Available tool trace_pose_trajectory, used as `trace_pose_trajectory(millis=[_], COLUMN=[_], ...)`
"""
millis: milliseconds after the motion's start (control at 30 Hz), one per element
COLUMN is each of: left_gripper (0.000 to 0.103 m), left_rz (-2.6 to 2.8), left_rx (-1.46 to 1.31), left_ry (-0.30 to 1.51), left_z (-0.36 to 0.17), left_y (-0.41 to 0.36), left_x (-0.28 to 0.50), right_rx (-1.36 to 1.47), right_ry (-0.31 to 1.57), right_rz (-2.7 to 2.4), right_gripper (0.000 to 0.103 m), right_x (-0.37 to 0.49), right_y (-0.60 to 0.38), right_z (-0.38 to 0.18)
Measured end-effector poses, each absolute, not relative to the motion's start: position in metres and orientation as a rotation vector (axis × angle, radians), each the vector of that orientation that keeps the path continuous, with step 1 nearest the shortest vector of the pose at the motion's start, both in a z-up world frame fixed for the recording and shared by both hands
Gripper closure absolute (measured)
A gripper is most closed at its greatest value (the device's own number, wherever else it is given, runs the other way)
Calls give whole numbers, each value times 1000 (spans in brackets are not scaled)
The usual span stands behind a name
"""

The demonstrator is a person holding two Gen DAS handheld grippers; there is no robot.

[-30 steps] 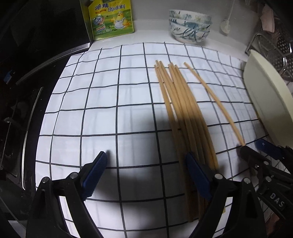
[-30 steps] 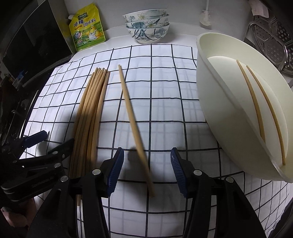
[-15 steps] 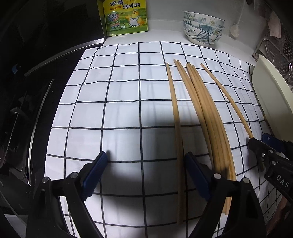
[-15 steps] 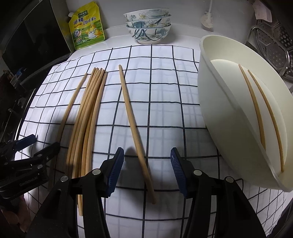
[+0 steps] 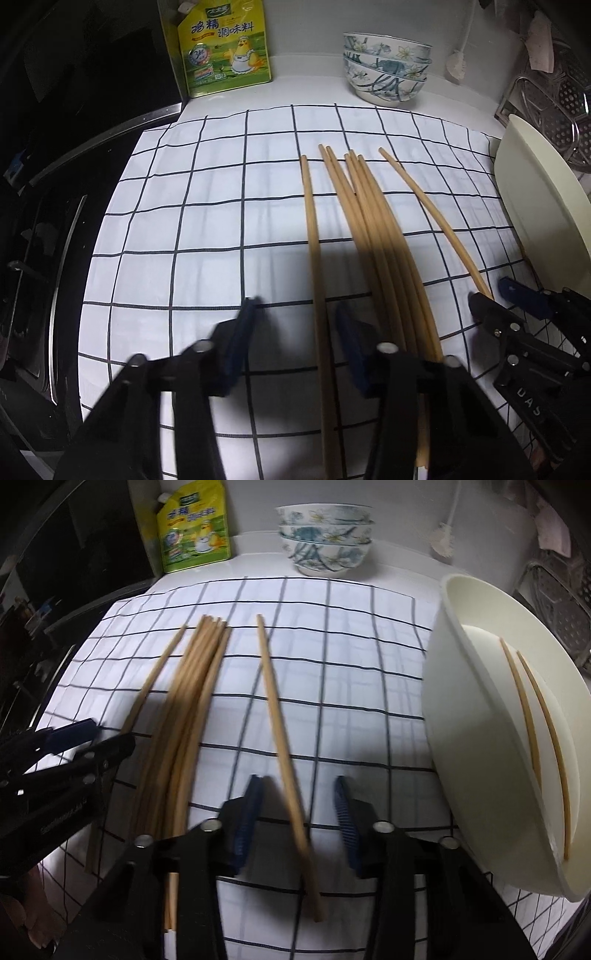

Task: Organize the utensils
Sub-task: 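Close the left gripper on one chopstick while the right gripper grasps another, then lift both held chopsticks and carry them over the white basin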

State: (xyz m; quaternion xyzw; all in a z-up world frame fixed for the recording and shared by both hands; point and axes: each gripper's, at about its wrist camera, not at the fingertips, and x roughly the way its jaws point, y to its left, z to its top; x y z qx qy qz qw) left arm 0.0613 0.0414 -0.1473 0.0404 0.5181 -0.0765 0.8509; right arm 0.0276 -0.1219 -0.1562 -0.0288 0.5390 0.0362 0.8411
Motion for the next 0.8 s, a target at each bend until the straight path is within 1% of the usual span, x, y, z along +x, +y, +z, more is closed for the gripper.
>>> trace_pose_trajectory(millis=[33,67,133,333,533,800], left_gripper=[84,88,95,96,96,96], left_rz=[-168,-174,-187,-191,-186,-193], left_rx=[83,81,78,67,68,44], left_ry=[1094,1099,1108,1143,1116,1066], left_z=[-147,-146,-146,-140,-115,-74], left_y=[41,41,41,52,58,40], left_x=[61,61,61,53,41,32], right_rx=[-69,-84,-98,21,79,103], right_ry=[1139,1140,1143,1161,1128,1047], right_rz=[91,104,115,139,188,254], right_gripper=[86,96,96,97,97,97], right_x=[27,27,28,25,14,1], right_y=[-118,-114,-109,-114,-119,-137], right_z=[-156,-155,-155,-147,-119,-71])
